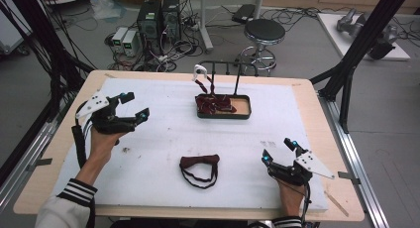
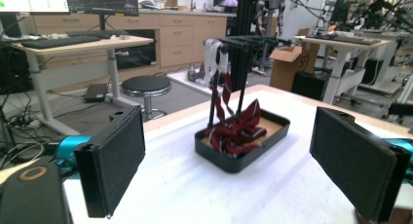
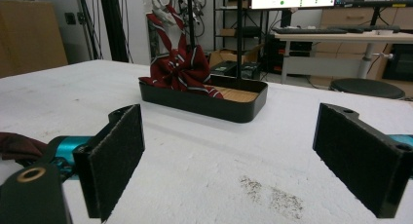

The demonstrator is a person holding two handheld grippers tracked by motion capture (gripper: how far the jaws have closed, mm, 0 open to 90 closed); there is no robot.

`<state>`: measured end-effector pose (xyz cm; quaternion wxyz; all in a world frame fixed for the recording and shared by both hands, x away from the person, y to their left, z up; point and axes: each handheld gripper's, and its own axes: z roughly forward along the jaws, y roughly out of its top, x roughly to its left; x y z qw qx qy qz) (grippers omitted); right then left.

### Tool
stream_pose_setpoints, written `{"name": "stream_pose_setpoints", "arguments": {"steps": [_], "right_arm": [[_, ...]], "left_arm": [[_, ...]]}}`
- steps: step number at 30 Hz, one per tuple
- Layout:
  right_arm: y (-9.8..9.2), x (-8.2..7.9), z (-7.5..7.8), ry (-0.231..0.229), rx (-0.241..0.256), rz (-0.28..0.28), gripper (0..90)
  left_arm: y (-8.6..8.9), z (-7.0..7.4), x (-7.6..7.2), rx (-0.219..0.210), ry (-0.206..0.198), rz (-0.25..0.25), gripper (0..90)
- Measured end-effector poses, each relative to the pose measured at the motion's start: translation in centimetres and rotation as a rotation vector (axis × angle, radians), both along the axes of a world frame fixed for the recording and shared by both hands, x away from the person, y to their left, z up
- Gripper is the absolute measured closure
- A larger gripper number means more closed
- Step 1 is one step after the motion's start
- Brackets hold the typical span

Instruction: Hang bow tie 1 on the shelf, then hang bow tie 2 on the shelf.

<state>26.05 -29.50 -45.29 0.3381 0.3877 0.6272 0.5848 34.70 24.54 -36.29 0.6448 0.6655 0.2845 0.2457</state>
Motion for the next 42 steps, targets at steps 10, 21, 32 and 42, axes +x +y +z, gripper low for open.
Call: {"name": "stream_pose_setpoints", "arguments": {"steps": [10,21,32,42], "right_arm": [[0.1,0.0,0.0,-0.001,-0.001,-0.004,10.8],[0.2,-0.1,0.0,0.002,-0.009,-0.012,10.8],[0.1,-0.1,0.0,0.002,-0.009,-0.009,10.7],[0.2,-0.1,0.0,-0.004,-0.012,-0.007,10.7]], "left_arm": [[1.8,-2.7,-2.7,-0.004,-0.042,0.041,13.3],[2.6,-4.8,-3.6,0.006,-0.030,0.060,13.3],[2.9,-5.4,-3.5,0.010,-0.027,0.074,13.4],[3.2,-5.4,-3.6,0.013,-0.028,0.081,13.4]]}}
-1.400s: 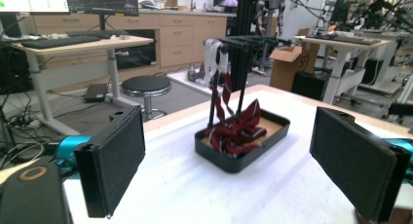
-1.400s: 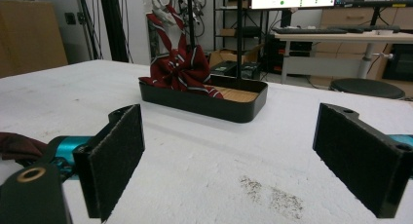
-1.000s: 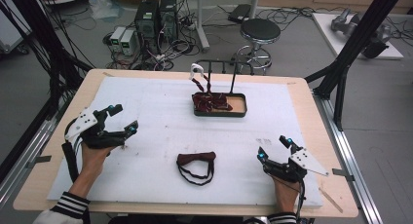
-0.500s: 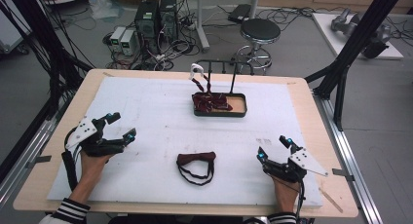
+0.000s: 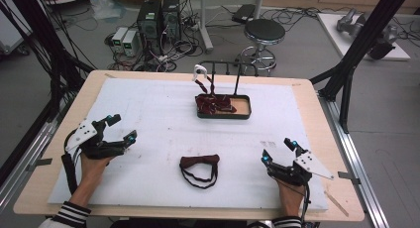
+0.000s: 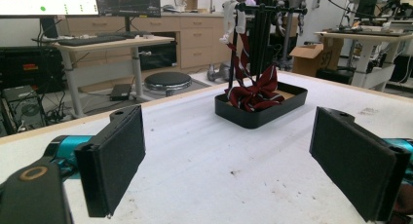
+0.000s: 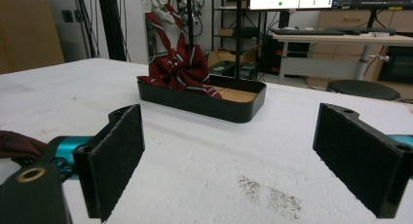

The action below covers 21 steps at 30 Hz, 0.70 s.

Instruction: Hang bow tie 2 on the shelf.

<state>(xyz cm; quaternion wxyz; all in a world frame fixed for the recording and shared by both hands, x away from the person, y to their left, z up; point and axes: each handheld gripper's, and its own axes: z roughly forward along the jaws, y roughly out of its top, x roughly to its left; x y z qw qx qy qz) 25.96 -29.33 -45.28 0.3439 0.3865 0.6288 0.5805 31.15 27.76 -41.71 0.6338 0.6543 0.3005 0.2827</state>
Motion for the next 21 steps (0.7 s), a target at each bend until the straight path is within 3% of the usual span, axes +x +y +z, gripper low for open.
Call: {"name": "stream_pose_setpoints", "arguments": {"steps": [10,19,21], "right_arm": [[-0.1,0.0,0.0,-0.002,0.006,0.001,10.7],[-0.3,-0.5,1.3,-0.039,0.029,0.059,10.7],[-0.2,-0.6,1.5,-0.027,0.031,0.080,10.7]], "left_arm": [[0.1,-0.9,-0.6,0.006,-0.015,0.013,13.4],[0.0,-1.6,-0.5,-0.002,-0.009,-0.008,13.4],[0.0,-1.7,-0.5,0.005,-0.005,-0.005,13.4]]}}
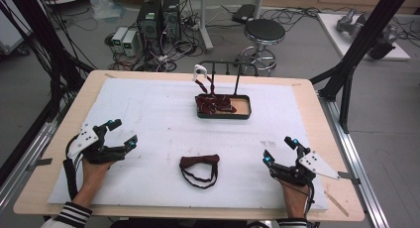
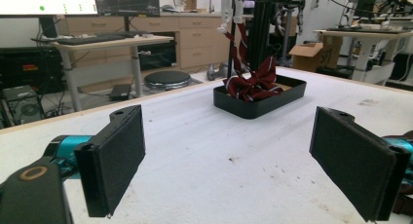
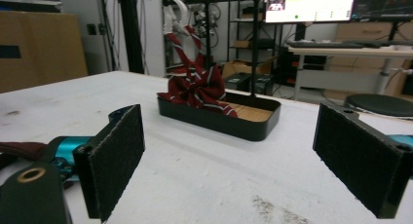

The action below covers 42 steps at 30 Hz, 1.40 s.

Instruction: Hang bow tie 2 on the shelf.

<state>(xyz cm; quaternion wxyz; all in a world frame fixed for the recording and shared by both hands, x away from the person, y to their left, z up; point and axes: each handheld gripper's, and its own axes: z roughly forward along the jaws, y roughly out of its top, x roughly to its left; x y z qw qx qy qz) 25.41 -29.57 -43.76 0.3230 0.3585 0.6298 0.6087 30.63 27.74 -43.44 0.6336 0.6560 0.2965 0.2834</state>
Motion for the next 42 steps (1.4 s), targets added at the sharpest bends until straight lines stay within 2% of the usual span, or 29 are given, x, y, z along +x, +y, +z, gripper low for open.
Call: {"name": "stream_pose_setpoints", "arguments": {"steps": [7,9,20,24,30,32,35,42], "right_arm": [[1.1,0.1,1.4,0.019,-0.047,0.090,10.7],[1.6,0.2,2.0,0.026,-0.060,0.123,10.7],[4.4,1.4,4.8,0.066,-0.150,0.243,10.7],[5.3,2.1,5.6,0.109,-0.189,0.289,10.7],[6.9,3.3,6.3,0.181,-0.246,0.363,10.7],[7.4,3.5,6.4,0.201,-0.278,0.386,10.7],[8.4,3.9,6.7,0.205,-0.339,0.408,10.8],[10.1,4.9,7.3,0.262,-0.425,0.461,10.8]], "left_arm": [[0.1,-0.3,0.0,-0.007,0.004,0.012,13.4],[0.2,-0.4,0.0,-0.026,0.012,0.020,13.4],[0.2,-0.8,0.0,-0.018,0.025,0.042,13.4],[0.0,-1.0,0.0,-0.015,0.033,0.038,13.4],[0.0,-1.2,-0.1,-0.015,0.023,0.047,13.4],[-0.1,-1.3,-0.2,-0.008,0.021,0.044,13.4],[-0.2,-1.5,-0.2,-0.008,0.020,0.043,13.4],[-0.2,-1.7,-0.2,-0.002,0.016,0.048,13.4]]}}
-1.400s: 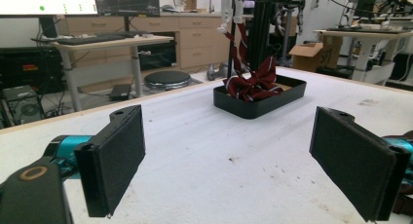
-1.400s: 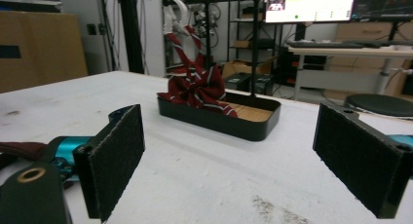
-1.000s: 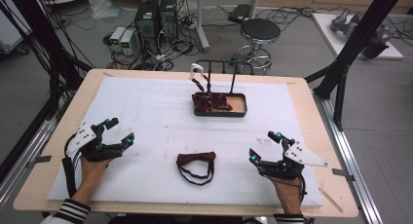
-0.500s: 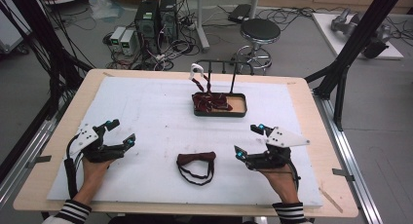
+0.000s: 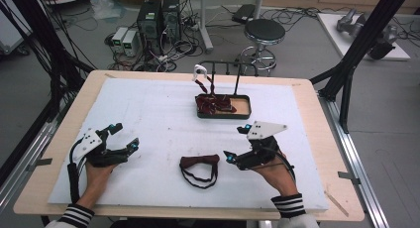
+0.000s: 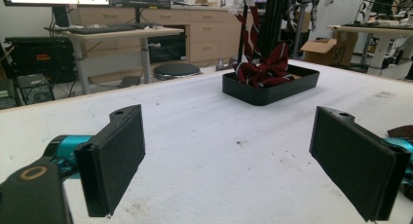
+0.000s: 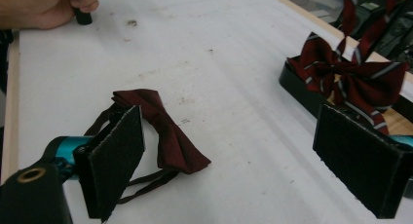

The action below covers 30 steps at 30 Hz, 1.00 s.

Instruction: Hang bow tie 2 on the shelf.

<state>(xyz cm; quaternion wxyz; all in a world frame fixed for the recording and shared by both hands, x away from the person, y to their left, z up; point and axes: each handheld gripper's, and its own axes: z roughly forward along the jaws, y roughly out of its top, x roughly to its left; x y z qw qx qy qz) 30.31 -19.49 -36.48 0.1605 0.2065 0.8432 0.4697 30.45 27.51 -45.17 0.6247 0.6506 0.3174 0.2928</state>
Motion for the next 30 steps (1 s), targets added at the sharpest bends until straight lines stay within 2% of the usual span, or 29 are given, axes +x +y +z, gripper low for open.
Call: {"name": "stream_pose_setpoints", "arguments": {"steps": [7,9,11,15,23,30], "right_arm": [[1.8,1.0,0.2,0.052,-0.075,0.063,10.8],[2.4,1.4,0.1,0.062,-0.100,0.105,10.9],[2.9,1.6,0.0,0.083,-0.103,0.136,10.8],[3.9,1.9,-0.4,0.096,-0.158,0.183,10.9],[5.7,2.4,-0.8,0.106,-0.243,0.226,14.4],[6.9,2.9,-1.3,0.124,-0.282,0.241,14.5]], "left_arm": [[0.0,0.0,0.0,-0.002,-0.004,0.002,13.4],[0.0,0.0,0.0,0.001,-0.004,0.002,13.4],[0.0,0.0,0.0,0.003,-0.005,0.001,13.4],[0.0,0.0,0.0,0.005,-0.005,0.000,13.4],[-0.1,0.0,-0.1,0.009,-0.008,-0.001,13.4],[-0.1,0.0,-0.1,0.009,-0.008,0.000,13.4]]}}
